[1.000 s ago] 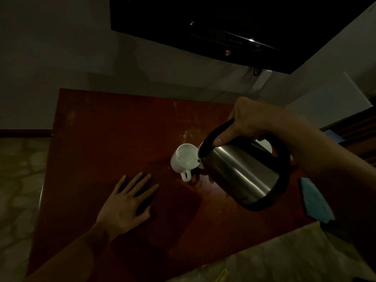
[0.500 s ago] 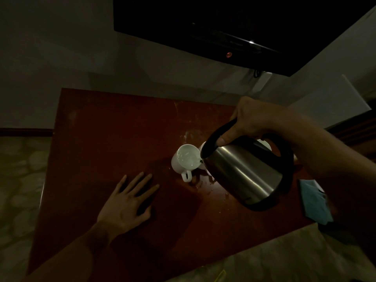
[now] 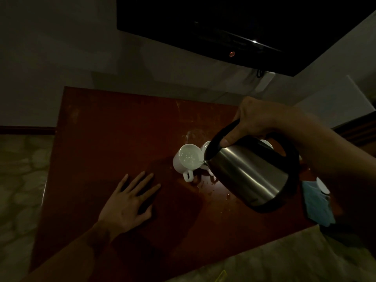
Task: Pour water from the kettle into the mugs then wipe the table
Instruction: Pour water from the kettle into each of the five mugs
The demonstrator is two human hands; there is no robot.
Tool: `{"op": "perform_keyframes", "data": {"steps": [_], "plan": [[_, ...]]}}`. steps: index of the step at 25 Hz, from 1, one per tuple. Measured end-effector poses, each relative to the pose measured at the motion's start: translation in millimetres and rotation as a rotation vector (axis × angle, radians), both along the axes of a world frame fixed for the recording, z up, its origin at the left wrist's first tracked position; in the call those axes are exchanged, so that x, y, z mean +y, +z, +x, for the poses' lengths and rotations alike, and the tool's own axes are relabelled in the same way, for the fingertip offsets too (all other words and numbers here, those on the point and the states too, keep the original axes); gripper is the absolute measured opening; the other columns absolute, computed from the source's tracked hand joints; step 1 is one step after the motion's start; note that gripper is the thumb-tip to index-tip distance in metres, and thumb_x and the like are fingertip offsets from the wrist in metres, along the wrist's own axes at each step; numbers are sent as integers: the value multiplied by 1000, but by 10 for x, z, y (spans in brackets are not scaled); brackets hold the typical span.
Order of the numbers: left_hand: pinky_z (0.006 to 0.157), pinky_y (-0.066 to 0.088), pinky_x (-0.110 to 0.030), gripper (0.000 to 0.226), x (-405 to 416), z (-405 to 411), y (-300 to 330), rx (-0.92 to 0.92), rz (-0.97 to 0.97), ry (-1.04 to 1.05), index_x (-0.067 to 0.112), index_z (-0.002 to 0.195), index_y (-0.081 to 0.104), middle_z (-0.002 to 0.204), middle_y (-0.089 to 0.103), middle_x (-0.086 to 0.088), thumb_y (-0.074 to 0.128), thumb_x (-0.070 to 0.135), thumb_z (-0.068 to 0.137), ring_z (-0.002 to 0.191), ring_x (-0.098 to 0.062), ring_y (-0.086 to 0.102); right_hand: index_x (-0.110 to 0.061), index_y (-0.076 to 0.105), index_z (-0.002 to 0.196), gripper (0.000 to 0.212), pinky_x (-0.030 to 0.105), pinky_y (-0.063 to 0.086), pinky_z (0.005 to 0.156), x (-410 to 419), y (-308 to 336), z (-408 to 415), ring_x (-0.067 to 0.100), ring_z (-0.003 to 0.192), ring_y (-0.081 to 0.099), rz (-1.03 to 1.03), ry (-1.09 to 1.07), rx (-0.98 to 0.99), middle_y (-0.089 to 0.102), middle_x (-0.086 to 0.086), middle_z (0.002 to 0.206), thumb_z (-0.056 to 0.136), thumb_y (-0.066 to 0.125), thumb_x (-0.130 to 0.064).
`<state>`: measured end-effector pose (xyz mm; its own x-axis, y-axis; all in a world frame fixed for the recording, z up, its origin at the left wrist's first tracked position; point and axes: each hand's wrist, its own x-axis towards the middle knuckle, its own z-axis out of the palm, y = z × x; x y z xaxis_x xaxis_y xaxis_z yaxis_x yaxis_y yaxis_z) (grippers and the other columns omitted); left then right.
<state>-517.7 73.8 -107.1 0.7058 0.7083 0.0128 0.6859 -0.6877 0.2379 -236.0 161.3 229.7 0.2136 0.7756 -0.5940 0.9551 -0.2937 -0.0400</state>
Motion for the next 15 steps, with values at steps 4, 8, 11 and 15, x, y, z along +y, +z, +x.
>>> {"op": "perform_keyframes", "data": {"steps": [4, 8, 11, 15], "plan": [[119, 1, -54, 66, 7, -8, -26, 15, -12, -1, 40, 157, 24, 166, 20, -1, 32, 66, 97, 154, -24, 11, -1, 73, 96, 74, 33, 53, 57, 11, -11, -8, 21, 57, 60, -11, -1, -2, 69, 10, 69, 49, 93, -55], [119, 1, -54, 66, 5, -4, -13, 11, -9, -3, 40, 157, 26, 166, 22, -2, 34, 66, 97, 154, -24, 12, 3, 73, 88, 64, 29, 41, 49, 38, -31, 1, 12, 39, 48, 8, -14, 25, 55, 0, 46, 57, 93, -48], [119, 1, -54, 66, 0, -2, -1, 1, -21, 1, 41, 157, 24, 166, 21, -1, 33, 65, 97, 154, -23, 11, 6, 74, 92, 67, 28, 40, 49, 44, -53, -4, 10, 38, 46, 16, -20, 32, 54, -1, 46, 57, 93, -48], [119, -2, -52, 66, 6, -6, 7, 7, -17, -9, 39, 157, 26, 165, 23, -2, 32, 66, 97, 153, -24, 12, 4, 75, 93, 68, 29, 43, 51, 66, -47, -13, 16, 46, 51, -13, -23, 36, 60, 6, 56, 55, 93, -49]]}}
